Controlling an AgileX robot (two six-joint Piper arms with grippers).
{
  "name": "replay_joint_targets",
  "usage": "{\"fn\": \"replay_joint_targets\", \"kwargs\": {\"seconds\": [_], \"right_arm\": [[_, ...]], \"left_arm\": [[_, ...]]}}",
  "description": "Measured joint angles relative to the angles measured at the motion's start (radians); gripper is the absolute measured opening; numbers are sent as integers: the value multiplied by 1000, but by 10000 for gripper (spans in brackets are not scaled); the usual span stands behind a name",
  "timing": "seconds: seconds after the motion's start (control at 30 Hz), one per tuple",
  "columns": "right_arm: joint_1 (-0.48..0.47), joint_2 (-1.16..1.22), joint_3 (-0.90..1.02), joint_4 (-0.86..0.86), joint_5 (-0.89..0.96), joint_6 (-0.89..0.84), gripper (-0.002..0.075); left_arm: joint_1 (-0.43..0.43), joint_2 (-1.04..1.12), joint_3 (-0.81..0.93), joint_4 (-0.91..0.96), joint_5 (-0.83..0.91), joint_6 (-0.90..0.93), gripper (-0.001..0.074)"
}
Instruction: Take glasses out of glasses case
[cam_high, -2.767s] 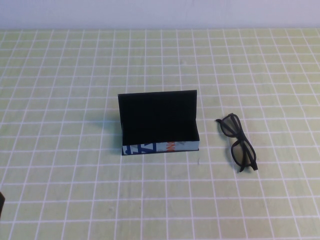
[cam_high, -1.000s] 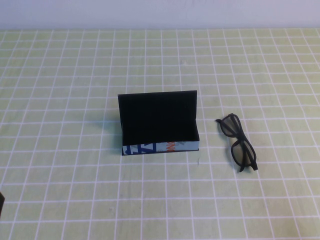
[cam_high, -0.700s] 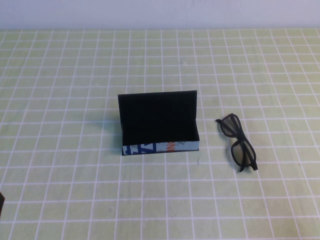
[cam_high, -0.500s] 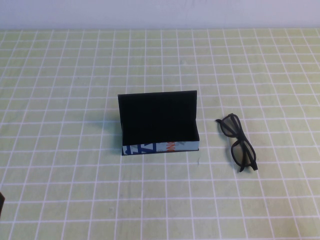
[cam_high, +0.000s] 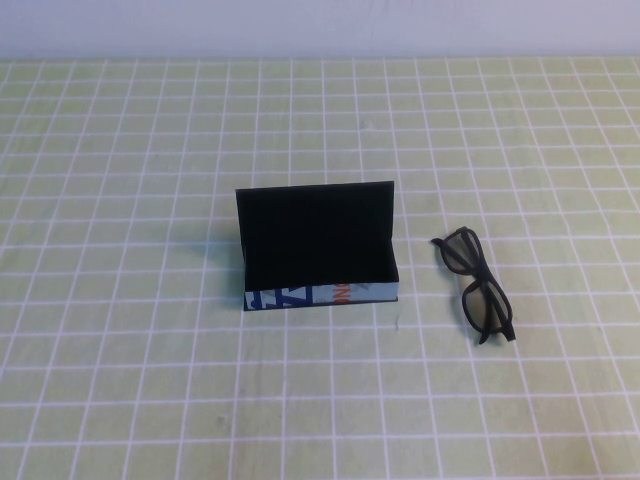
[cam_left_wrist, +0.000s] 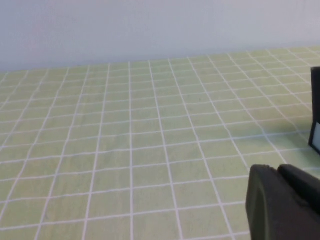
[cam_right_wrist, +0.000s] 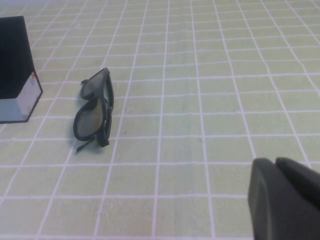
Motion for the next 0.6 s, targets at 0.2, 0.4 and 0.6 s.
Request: {"fn": "replay_joint_targets", "kwargs": {"seconds": [0.2,0.4,0.6], "right_arm": [[0,0,0,0,0,0,-18],[0,0,0,2,-2,0,-18],[0,0,0,2,-2,0,-18]], "left_arm": [[0,-94,0,401,116,-390,-4],[0,-106,0,446,264,-425,-4],[0,-108,0,448,272,-434,-4]]}}
